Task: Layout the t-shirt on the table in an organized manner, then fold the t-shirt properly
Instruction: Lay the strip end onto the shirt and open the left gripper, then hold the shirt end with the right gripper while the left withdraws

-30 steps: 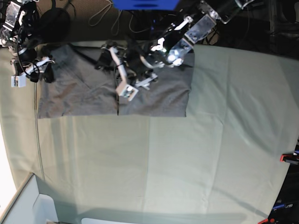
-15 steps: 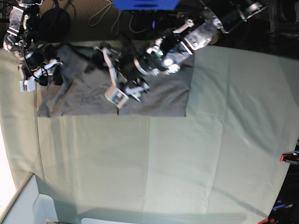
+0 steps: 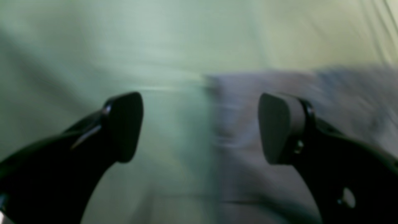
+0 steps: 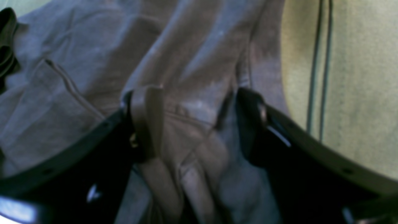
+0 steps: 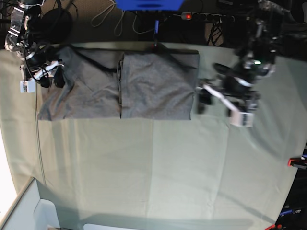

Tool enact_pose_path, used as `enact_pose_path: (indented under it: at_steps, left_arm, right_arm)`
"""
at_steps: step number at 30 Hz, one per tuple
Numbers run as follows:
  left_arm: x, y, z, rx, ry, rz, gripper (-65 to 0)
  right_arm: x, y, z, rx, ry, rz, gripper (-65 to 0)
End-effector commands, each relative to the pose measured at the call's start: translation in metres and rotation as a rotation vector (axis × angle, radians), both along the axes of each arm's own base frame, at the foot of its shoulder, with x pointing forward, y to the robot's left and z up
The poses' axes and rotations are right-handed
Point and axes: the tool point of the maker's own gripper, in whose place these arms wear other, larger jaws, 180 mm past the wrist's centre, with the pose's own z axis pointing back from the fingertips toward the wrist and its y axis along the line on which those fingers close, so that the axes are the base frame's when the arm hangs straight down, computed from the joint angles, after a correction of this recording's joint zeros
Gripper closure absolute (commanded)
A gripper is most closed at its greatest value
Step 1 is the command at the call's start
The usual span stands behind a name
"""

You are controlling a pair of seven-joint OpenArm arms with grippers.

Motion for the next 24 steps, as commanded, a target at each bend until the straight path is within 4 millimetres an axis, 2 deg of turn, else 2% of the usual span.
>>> enact_pose_path:
  at_steps: [1, 4, 6, 8, 10, 12, 16, 22, 24]
  left_arm:
    - [0.006, 0.012, 0.015, -0.002, -0.052, 0.032, -56.7]
    - [0.002, 0.047, 0.024, 0.012, -0.075, 0.137, -56.7]
    - [-0.002, 0.062, 0.027, 0.020, -0.079, 0.184, -56.7]
    - [-0.004, 0.071, 0.027, 0.021, -0.081, 0.211, -56.7]
    - [-0.004, 0.073, 0.027, 0.021, -0.081, 0.222, -56.7]
    - [-0.005, 0.073, 0.025, 0.021, -0.075, 0.221, -56.7]
    - [-0.004, 0.072, 0.025, 0.018, -0.078, 0.220, -56.7]
    - [-0.002, 0.072, 0.027, 0.018, -0.083, 0.221, -56.7]
    - [-0.001, 0.073, 0.027, 0.018, -0.085, 0.222, -56.7]
  right_arm:
    - [-0.005, 0.009, -0.005, 0.000, 0.033, 0.052, -30.8]
    - [-0.004, 0.015, -0.005, 0.004, 0.035, 0.071, -18.2]
    - [0.004, 0.016, -0.002, 0.005, 0.019, 0.072, -10.2]
    - [0.009, 0.016, 0.000, 0.005, 0.012, 0.072, -3.9]
    - [0.010, 0.013, 0.001, -0.001, 0.009, 0.074, -1.5]
    - [0.012, 0.012, 0.002, -0.005, 0.006, 0.073, -3.8]
    - [0.011, 0.003, 0.005, -0.026, 0.009, 0.077, -14.0]
    - [0.008, 0.001, 0.004, -0.030, 0.015, 0.077, -36.9]
    - [0.008, 0.001, 0.005, -0.031, 0.012, 0.078, -41.0]
